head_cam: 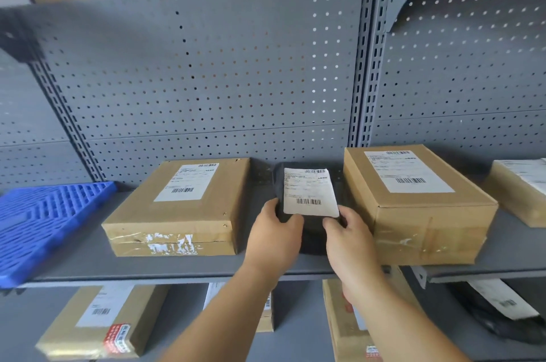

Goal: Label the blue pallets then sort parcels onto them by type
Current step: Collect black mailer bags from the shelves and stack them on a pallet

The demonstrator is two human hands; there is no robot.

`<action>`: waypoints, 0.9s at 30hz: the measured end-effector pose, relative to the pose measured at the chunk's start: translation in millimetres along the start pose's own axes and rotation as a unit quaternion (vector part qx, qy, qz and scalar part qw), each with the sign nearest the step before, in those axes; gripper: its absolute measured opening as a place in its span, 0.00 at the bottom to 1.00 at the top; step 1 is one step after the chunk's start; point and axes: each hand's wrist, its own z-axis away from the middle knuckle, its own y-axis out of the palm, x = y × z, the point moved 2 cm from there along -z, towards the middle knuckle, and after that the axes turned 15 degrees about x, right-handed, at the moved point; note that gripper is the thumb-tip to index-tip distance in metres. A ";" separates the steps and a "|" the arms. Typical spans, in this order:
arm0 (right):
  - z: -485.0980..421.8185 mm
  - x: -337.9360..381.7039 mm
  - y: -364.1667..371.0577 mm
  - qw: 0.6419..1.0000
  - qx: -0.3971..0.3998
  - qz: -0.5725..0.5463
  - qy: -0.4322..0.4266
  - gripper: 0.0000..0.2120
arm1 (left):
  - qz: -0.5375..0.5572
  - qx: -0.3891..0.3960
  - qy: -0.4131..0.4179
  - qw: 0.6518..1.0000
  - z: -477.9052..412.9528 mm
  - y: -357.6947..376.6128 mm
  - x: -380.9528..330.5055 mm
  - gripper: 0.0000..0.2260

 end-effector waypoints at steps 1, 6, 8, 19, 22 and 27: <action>3.2 2.1 -1.4 1.000 -0.003 -0.008 -0.011 0.14 | 0.006 -0.001 0.010 1.000 4.5 1.0 -3.3 0.18; 19.7 22.1 -5.3 0.996 0.003 -0.025 -0.088 0.15 | 0.019 -0.028 0.067 0.997 25.4 -5.6 -19.4 0.29; 27.3 32.7 -1.6 0.993 0.010 -0.029 -0.117 0.16 | 0.025 -0.039 0.087 0.995 33.6 -12.8 -23.9 0.30; 73.9 95.7 92.8 0.973 0.053 -0.037 -0.221 0.18 | 0.089 -0.136 0.205 0.965 98.5 -119.0 -20.5 0.17; 93.1 112.1 142.7 0.967 0.074 -0.037 -0.239 0.15 | 0.093 -0.158 0.220 0.958 124.5 -166.9 -5.5 0.19; 131.1 130.7 246.1 0.955 0.117 -0.045 -0.267 0.15 | 0.105 -0.193 0.211 0.953 166.2 -263.0 38.7 0.16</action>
